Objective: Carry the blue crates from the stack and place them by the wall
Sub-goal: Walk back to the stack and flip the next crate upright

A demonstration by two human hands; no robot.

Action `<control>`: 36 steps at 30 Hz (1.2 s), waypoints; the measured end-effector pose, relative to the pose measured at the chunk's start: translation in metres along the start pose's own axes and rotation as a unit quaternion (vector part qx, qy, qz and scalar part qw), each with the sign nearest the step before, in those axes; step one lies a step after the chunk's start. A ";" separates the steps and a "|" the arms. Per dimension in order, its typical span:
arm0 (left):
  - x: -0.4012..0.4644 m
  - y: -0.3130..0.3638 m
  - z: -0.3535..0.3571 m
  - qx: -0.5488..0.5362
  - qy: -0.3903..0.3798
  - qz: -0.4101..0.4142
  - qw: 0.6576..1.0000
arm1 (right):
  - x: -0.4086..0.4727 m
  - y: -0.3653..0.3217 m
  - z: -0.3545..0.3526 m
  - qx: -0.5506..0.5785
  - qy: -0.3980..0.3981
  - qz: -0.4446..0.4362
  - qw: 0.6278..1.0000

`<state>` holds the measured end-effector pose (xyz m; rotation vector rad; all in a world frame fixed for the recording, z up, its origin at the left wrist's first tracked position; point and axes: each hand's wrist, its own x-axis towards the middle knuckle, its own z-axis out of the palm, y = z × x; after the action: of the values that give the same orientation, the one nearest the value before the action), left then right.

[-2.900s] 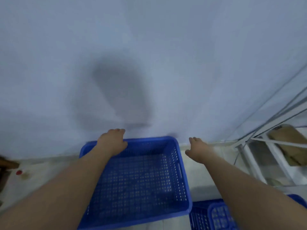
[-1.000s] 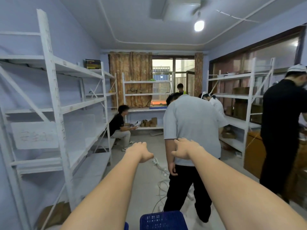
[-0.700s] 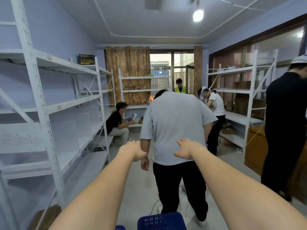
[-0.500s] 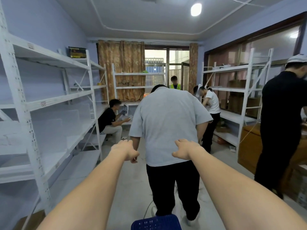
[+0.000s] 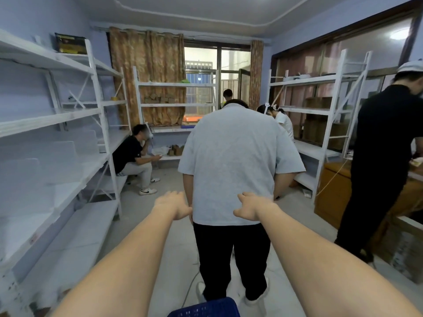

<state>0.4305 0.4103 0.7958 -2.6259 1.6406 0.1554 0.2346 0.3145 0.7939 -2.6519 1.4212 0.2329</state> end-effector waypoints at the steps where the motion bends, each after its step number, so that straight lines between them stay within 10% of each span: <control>1: 0.010 0.007 0.005 0.001 0.001 -0.003 1.000 | 0.010 0.007 0.004 0.003 0.003 0.004 1.000; 13: 0.107 0.063 0.129 -0.034 -0.073 -0.046 0.996 | 0.125 0.111 0.123 0.028 -0.060 0.019 0.998; 36: 0.055 0.000 0.752 -0.060 -0.458 -0.132 0.877 | 0.146 0.128 0.731 0.168 -0.444 0.172 0.864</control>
<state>0.4069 0.4268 0.0420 -2.1907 0.9416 1.2767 0.1511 0.2570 0.0445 -1.6026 1.3735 0.9820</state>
